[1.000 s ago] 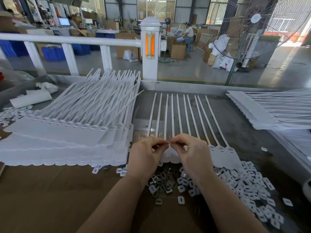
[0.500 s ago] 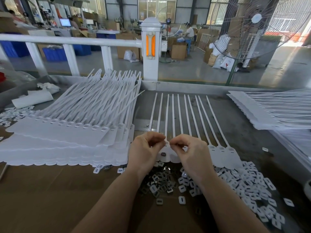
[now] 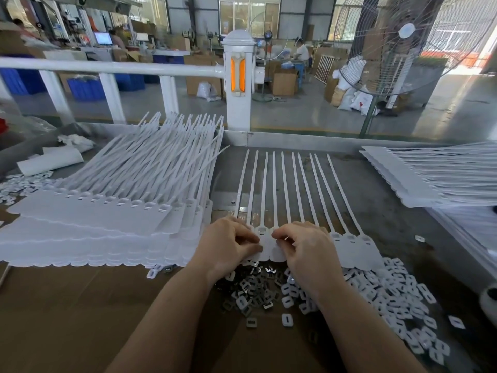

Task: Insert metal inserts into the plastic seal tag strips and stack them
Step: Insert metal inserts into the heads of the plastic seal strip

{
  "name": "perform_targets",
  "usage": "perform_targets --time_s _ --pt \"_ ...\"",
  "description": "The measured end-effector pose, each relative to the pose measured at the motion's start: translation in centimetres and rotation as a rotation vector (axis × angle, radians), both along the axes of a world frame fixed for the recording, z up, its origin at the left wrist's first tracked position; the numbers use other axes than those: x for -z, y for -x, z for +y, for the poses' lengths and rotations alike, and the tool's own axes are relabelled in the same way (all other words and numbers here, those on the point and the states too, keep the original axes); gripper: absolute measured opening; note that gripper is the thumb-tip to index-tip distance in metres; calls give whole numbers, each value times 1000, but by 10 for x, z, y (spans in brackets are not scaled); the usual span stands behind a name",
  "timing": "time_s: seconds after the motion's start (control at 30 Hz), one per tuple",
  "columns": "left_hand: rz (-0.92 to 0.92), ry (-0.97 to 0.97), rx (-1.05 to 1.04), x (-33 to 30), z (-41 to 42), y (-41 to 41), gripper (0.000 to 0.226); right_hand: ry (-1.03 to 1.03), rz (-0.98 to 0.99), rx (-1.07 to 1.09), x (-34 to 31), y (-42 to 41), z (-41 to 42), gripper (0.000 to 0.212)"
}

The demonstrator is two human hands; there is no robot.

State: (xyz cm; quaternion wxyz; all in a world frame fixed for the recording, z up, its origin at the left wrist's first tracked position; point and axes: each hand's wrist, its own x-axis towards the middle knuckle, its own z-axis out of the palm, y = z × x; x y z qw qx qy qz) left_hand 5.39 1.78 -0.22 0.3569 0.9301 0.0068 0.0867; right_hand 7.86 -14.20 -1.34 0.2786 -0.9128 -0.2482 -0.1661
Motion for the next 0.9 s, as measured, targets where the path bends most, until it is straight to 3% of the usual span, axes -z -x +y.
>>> perform_targets --time_s 0.13,0.2,0.43,0.9 --pt "14 -29 34 -3 -2 1 4 6 1 0 1 0 -1 16" --pt "-16 -29 12 -3 -3 1 10 -1 -2 5 1 0 -1 15" --pt "-184 -122 -283 -4 2 -8 15 19 -17 33 2 0 -1 14" --pt "-95 -260 -279 3 11 -16 24 25 6 12 2 1 -3 14"
